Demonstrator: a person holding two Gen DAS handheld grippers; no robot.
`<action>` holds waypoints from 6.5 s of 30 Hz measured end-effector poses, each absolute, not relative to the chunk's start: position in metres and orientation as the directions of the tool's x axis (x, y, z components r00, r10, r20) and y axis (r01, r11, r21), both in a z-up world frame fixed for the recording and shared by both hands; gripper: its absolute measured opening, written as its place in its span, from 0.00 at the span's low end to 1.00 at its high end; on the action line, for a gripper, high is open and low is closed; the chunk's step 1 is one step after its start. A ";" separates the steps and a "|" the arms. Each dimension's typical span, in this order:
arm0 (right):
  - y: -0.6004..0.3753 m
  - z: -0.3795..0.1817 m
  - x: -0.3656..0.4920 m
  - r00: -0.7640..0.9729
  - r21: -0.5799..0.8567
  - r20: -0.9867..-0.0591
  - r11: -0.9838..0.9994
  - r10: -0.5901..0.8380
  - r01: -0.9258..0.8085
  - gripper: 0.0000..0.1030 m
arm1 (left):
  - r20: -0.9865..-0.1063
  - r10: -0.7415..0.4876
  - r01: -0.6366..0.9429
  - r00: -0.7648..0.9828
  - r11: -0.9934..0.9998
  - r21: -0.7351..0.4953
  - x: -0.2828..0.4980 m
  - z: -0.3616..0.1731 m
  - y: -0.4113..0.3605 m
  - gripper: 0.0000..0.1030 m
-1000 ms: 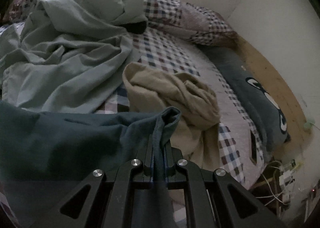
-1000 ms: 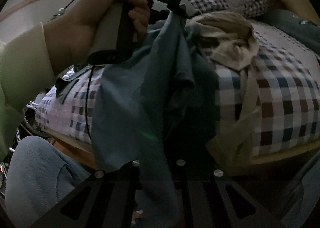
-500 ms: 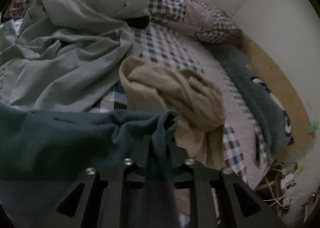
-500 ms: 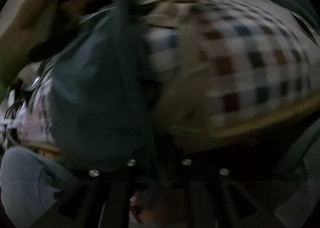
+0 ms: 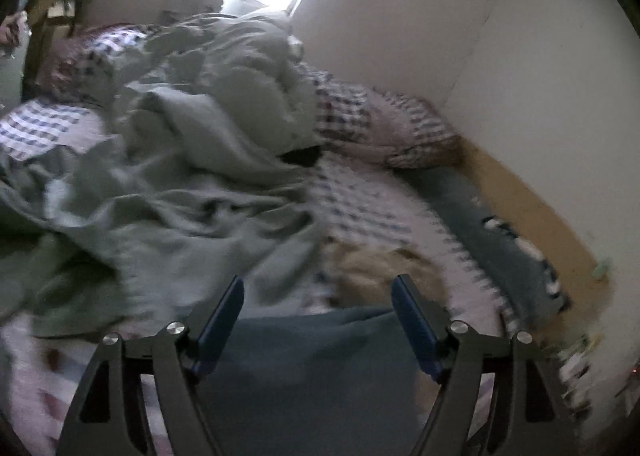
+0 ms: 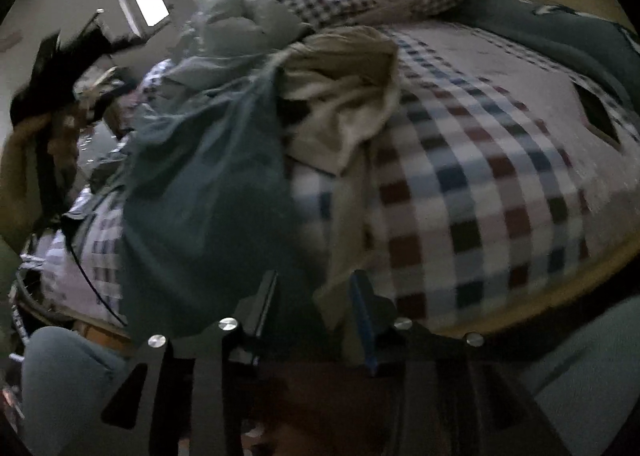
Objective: Fold clothes
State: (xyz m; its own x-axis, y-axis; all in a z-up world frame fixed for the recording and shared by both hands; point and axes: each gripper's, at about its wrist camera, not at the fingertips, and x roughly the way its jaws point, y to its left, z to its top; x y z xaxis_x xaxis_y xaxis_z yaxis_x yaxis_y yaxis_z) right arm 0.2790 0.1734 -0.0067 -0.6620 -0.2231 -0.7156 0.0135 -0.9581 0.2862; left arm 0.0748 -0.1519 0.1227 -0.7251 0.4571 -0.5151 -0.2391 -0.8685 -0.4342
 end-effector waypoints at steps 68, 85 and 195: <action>0.129 -0.021 0.015 -0.212 0.595 -0.635 -0.646 -0.743 0.478 0.51 | -0.487 0.628 -0.155 -0.607 -0.695 -0.703 0.039 -0.013 -0.225 0.24; 0.124 -0.024 0.000 -0.320 0.506 -0.675 -0.733 -0.665 0.455 0.49 | -0.467 0.685 -0.219 -0.559 -0.665 -0.714 0.045 -0.006 -0.214 0.62; 0.088 0.123 0.193 -0.800 -0.075 -0.468 -0.885 -0.376 0.460 0.13 | -0.267 0.425 -0.366 -0.865 -0.898 -0.243 0.255 0.140 -0.154 0.18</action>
State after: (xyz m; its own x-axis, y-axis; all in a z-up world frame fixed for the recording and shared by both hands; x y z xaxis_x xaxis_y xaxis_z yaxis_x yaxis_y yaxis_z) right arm 0.1926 0.0875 0.1225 -0.7998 -0.3762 -0.4678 0.4601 -0.8847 -0.0751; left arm 0.2551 -0.1544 0.1401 -0.8652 0.4247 -0.2666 -0.3659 -0.8982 -0.2434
